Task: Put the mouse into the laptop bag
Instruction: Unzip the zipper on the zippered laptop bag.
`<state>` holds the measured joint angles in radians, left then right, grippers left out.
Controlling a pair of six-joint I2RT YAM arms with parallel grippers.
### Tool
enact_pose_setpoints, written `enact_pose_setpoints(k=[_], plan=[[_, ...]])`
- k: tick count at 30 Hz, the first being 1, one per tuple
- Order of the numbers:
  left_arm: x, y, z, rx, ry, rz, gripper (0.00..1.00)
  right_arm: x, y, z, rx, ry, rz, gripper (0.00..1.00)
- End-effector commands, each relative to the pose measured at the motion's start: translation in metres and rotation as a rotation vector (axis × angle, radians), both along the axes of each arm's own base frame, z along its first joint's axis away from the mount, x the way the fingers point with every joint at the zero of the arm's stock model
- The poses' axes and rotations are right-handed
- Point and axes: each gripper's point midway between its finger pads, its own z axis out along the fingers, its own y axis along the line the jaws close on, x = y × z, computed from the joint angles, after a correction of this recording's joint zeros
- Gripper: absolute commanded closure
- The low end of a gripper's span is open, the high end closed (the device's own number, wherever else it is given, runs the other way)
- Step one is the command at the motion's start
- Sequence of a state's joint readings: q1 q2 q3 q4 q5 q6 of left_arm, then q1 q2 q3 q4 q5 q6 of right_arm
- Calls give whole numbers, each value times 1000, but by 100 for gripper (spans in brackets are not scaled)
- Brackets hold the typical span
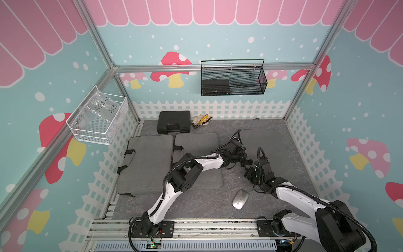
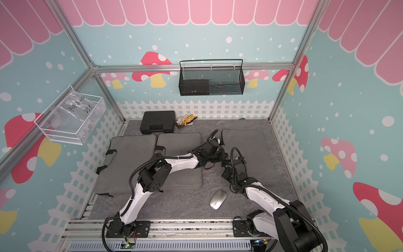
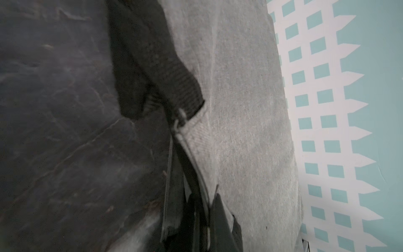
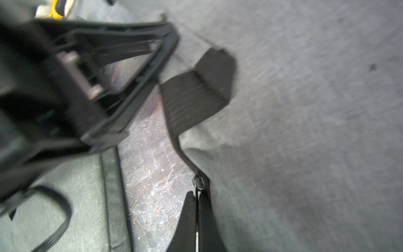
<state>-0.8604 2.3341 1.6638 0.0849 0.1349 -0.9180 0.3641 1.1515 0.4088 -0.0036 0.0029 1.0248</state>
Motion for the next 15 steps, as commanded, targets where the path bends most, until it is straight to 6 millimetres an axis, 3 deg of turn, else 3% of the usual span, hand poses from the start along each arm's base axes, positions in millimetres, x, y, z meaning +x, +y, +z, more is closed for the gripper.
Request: enact_pose_setpoints(k=[1,5,8,11,15], plan=[[-4,11,35,-8,-59,82,83,6,-31,1,-31,-23,-116,100],[-22,26,44,1,-65,140,53,-8,-61,-1,-66,-14,-223,100],[-33,44,51,48,-81,193,38,-22,-77,3,-84,-28,-288,100],[-34,61,52,107,-72,239,33,-37,-89,-1,-85,-29,-352,100],[-25,55,39,100,-33,185,31,-50,-97,-6,-59,-30,-407,100]])
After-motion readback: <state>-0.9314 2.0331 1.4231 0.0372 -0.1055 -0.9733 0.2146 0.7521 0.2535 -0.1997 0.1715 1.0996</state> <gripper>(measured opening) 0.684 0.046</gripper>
